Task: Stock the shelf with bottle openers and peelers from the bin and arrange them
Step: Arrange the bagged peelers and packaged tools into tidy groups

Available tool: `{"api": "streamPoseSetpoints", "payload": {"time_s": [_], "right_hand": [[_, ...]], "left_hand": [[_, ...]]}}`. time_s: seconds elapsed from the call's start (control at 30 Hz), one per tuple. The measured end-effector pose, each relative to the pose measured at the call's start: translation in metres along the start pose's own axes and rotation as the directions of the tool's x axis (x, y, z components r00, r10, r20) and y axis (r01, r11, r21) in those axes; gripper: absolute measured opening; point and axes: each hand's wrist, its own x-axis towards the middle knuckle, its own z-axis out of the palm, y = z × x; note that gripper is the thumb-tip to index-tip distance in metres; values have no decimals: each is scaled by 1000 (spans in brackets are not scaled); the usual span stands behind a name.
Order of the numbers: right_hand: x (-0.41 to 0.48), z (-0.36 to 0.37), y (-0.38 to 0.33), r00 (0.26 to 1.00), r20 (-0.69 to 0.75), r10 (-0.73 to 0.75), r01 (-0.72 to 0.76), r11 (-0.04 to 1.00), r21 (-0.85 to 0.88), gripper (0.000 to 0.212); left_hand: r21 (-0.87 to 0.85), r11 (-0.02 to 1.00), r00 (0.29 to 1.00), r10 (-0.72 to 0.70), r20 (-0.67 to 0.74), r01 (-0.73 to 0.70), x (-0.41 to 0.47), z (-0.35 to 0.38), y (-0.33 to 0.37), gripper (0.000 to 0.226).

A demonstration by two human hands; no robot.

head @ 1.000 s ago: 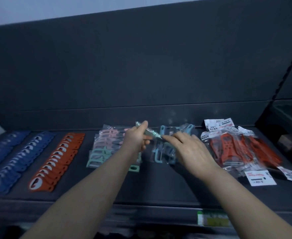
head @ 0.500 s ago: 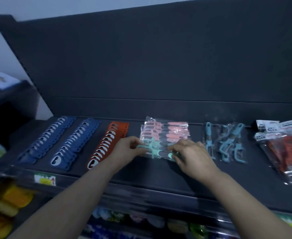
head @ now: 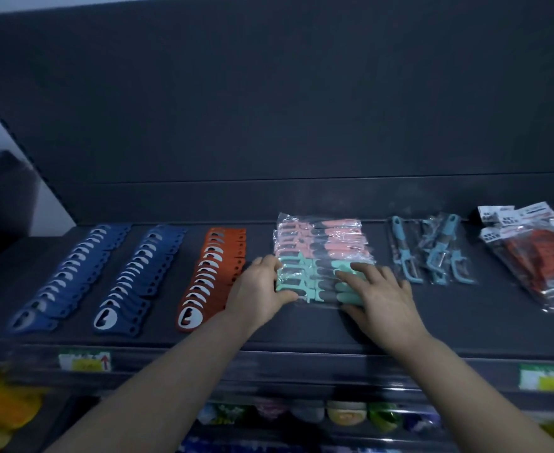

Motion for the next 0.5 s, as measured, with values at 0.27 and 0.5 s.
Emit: {"api": "streamPoseSetpoints", "payload": {"time_s": [0.27, 0.5], "right_hand": [[11, 12, -5, 998, 59, 34, -39, 996, 86, 46], [1, -2, 9, 999, 5, 37, -38, 987, 155, 45]], "left_hand": [[80, 996, 995, -56, 88, 49, 2, 0, 6, 66], [181, 983, 999, 8, -50, 2, 9, -6, 38, 60]]}}
